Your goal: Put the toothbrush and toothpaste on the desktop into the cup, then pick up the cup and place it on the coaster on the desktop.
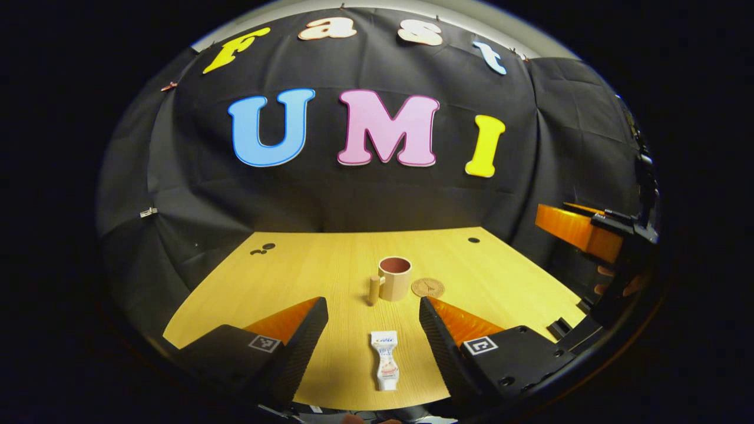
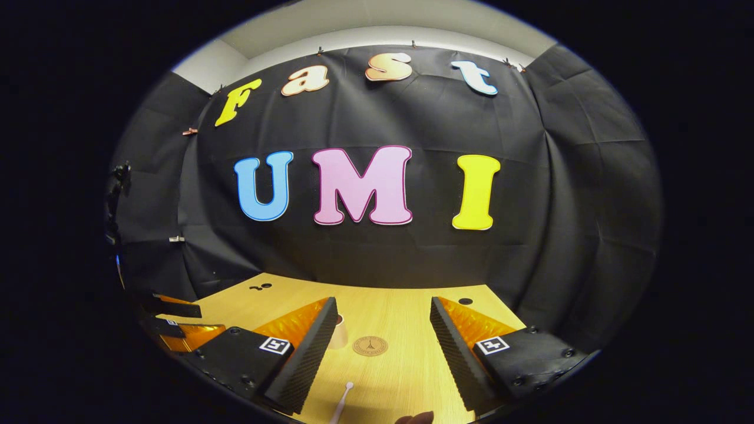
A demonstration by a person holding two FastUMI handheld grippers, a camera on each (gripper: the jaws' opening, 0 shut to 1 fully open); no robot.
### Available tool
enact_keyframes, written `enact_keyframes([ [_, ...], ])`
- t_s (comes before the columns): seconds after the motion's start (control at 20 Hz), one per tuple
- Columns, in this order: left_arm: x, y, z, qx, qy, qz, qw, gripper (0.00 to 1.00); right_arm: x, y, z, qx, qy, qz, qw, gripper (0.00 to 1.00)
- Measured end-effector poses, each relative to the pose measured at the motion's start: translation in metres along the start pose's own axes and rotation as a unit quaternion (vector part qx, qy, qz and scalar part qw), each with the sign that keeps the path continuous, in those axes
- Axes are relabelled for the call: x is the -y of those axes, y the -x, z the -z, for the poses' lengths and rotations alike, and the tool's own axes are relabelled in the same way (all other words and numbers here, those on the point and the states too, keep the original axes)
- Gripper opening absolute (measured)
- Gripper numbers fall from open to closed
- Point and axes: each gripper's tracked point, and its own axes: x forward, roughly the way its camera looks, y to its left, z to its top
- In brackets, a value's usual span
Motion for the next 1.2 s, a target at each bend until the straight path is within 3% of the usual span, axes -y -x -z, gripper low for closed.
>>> enact_keyframes([
  [0.25, 0.008, -0.028, 0.052, -0.090, -0.019, 0.000, 0.996, 0.96, 0.009, -0.003, 0.014, -0.023, 0.006, -0.001, 1.000, 0.97],
  [0.65, 0.012, -0.082, 0.136, -0.222, -0.021, -0.004, 0.975, 0.93, 0.030, -0.013, 0.035, -0.058, 0.013, -0.001, 0.998, 0.97],
  [1.2, 0.015, -0.125, 0.186, -0.319, -0.022, -0.023, 0.947, 0.83, 0.039, -0.033, 0.075, -0.120, -0.007, -0.020, 0.993, 0.97],
])
